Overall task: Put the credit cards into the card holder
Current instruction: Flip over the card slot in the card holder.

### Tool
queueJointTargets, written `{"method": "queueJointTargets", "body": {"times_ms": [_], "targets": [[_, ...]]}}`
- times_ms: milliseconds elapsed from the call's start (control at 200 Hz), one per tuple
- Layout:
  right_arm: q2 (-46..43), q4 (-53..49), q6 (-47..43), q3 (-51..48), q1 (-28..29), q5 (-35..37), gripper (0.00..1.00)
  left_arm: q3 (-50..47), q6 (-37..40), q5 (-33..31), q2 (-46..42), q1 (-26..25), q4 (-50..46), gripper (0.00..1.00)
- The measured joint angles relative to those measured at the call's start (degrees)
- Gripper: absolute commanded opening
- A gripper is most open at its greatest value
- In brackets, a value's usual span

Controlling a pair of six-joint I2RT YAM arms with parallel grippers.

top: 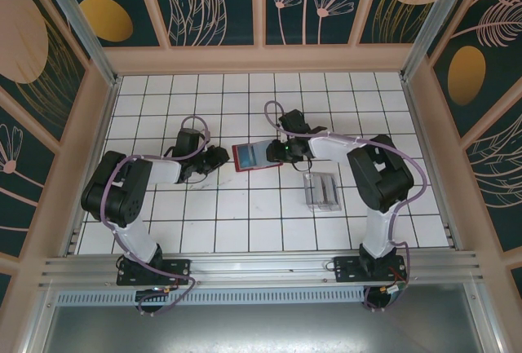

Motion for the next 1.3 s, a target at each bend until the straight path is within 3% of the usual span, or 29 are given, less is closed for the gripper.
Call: {"method": "queueJointTargets", "body": {"times_ms": [485, 616, 866, 981, 1301], "targets": [[0.02, -3.19, -0.04, 1.29, 1.36, 4.46, 0.4, 0.02, 0.42, 0.0, 0.0, 0.0, -0.02, 0.27], [0.02, -3.37, -0.02, 1.55, 2.1, 4.48, 0.35, 0.02, 0.44, 0.02, 0.0, 0.0, -0.02, 0.27], [0.02, -3.45, -0.24, 2.01, 2.62, 4.48, 0.34, 0.02, 0.42, 0.02, 0.0, 0.0, -0.02, 0.27], [0.04, -3.58, -0.48, 2.43, 2.62, 4.5, 0.28, 0.02, 0.42, 0.02, 0.07, 0.0, -0.02, 0.27], [0.04, -3.87, -0.66, 3.28, 2.78, 4.48, 0.28, 0.02, 0.42, 0.24, 0.35, 0.0, 0.0, 0.26]]}}
